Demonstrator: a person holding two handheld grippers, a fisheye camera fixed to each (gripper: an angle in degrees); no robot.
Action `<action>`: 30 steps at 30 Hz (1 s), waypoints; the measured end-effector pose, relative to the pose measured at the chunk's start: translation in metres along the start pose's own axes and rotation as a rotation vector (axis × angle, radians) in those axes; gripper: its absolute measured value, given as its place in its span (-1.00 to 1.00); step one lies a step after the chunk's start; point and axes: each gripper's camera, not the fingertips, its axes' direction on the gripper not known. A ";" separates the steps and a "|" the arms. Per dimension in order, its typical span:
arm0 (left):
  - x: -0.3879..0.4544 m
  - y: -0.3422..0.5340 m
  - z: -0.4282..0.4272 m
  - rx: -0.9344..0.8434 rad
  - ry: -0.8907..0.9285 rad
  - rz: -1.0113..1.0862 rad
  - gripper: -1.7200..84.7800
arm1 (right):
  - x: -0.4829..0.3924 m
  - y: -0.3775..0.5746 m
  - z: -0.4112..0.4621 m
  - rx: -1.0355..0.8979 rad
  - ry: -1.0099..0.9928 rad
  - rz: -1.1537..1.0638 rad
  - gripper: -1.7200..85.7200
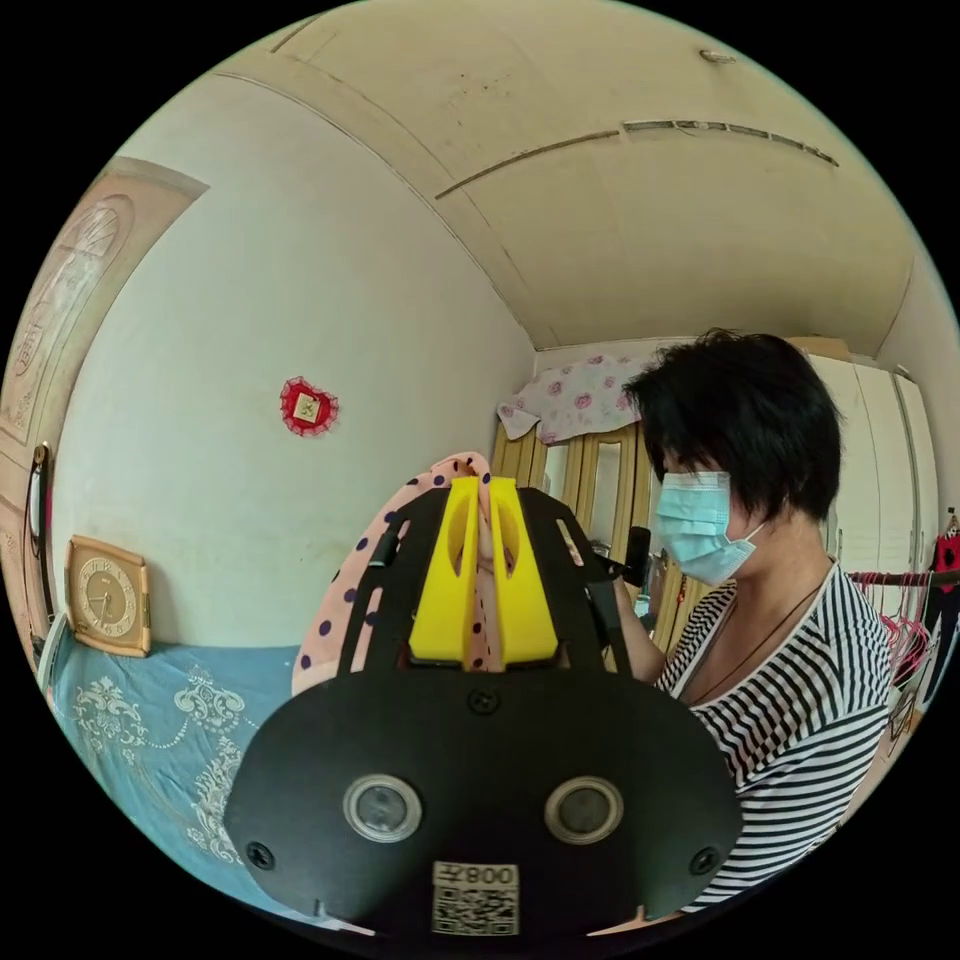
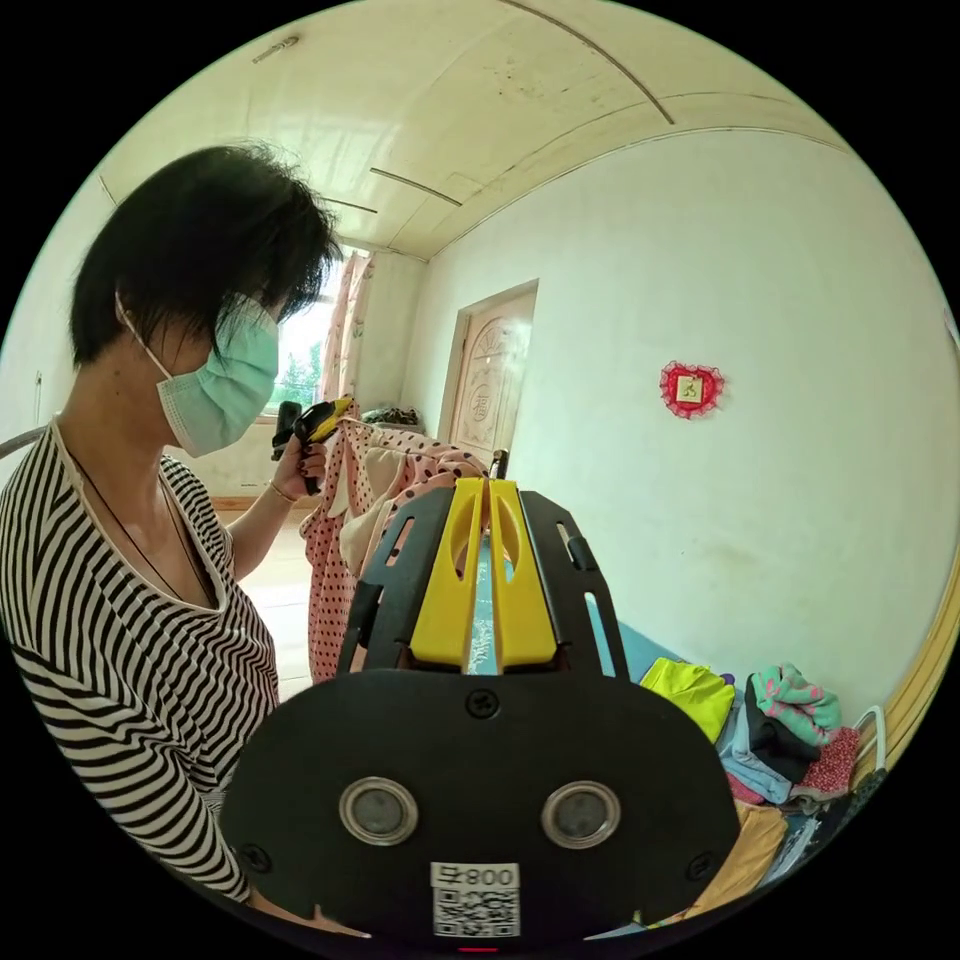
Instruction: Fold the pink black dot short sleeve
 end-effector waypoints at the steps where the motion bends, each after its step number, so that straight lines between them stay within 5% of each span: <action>1: -0.015 0.007 0.013 -0.021 -0.016 -0.013 -0.92 | 0.002 0.003 0.024 -0.013 0.017 0.002 -0.95; 12: -0.230 0.116 0.185 -0.200 -0.234 -0.252 -0.90 | 0.101 0.054 0.331 -0.254 0.082 0.132 -0.95; 20: -0.430 0.333 0.333 -0.502 -0.386 -0.726 -0.77 | 0.222 0.210 0.653 -0.689 0.164 0.512 -0.95; 25: -0.440 0.455 0.351 -0.613 -0.384 -0.875 -0.73 | 0.219 0.337 0.757 -1.008 0.228 0.679 -0.95; 30: -0.383 0.545 0.321 -0.709 -0.378 -0.966 -0.72 | 0.147 0.393 0.745 -0.939 0.056 0.703 -0.92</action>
